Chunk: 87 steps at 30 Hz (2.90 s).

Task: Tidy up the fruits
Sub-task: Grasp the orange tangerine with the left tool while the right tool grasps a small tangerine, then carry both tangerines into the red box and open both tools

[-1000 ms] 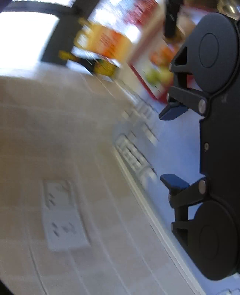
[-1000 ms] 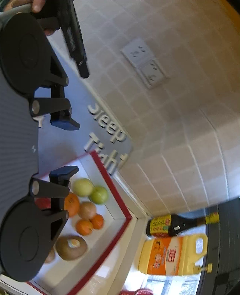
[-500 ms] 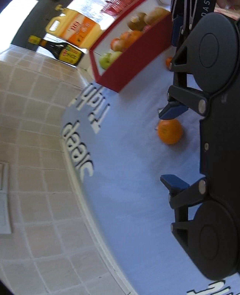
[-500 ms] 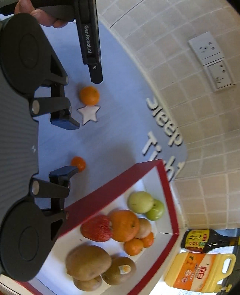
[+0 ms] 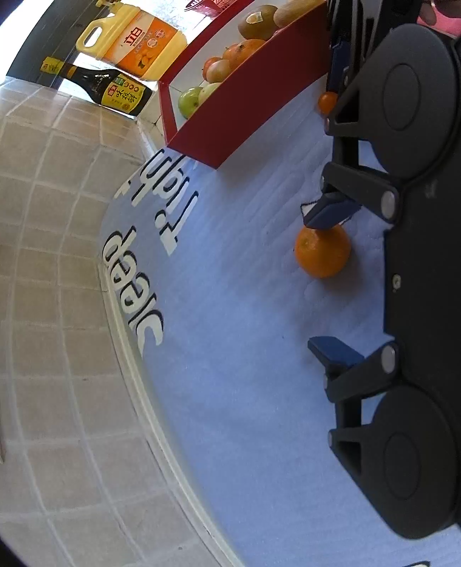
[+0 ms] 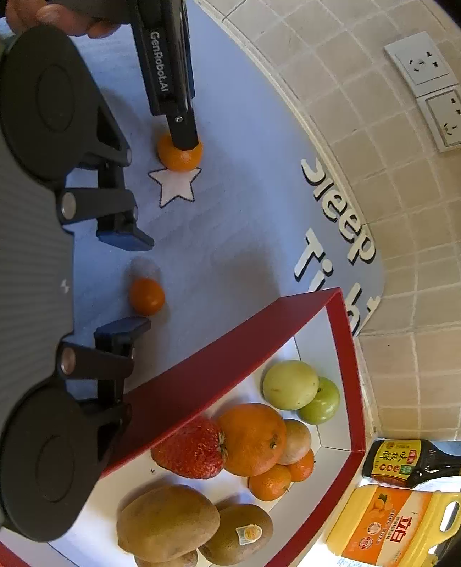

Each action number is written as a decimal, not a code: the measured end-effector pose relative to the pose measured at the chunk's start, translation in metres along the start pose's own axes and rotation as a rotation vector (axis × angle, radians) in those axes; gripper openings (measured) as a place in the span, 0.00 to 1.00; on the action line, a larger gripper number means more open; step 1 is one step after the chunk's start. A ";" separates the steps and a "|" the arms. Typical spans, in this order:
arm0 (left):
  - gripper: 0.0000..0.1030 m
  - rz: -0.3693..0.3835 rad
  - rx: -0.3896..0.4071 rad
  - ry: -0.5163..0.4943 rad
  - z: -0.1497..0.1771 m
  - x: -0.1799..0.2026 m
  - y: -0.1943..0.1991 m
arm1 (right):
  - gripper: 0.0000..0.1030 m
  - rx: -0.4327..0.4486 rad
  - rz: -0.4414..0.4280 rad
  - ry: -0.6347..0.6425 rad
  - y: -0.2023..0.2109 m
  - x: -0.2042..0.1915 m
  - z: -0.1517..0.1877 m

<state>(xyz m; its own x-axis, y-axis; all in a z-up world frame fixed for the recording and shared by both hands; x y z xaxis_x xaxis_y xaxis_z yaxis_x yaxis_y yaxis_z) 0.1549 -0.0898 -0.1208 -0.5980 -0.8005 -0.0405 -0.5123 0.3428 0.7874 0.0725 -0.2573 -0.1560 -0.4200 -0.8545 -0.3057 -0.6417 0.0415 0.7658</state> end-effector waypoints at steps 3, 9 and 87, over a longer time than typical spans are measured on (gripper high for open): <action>0.77 0.014 0.002 -0.009 0.001 0.001 0.002 | 0.41 0.005 0.004 0.003 -0.003 -0.001 -0.001; 0.78 0.165 0.005 -0.017 0.011 -0.002 0.011 | 0.40 0.011 0.016 0.010 -0.005 -0.003 -0.003; 0.69 0.369 0.104 -0.380 -0.139 0.222 -0.008 | 0.45 0.194 0.253 -0.365 0.118 0.196 -0.068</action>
<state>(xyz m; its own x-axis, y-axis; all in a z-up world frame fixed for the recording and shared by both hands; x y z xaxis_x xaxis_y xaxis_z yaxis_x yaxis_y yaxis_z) 0.1124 -0.3388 -0.0506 -0.9208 -0.3900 -0.0083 -0.2733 0.6299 0.7270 -0.0424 -0.4552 -0.0872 -0.7535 -0.5694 -0.3287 -0.5839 0.3499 0.7325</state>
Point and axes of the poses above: each gripper's, at about its wrist camera, not at the fingertips, and y roughly against the way its jaws point, x to its right, z to its underside, the point moved 5 cm from there along -y, roughly the way its jaws point, and after that the axes turned 13 degrees about -y, right-handed, at the moved point
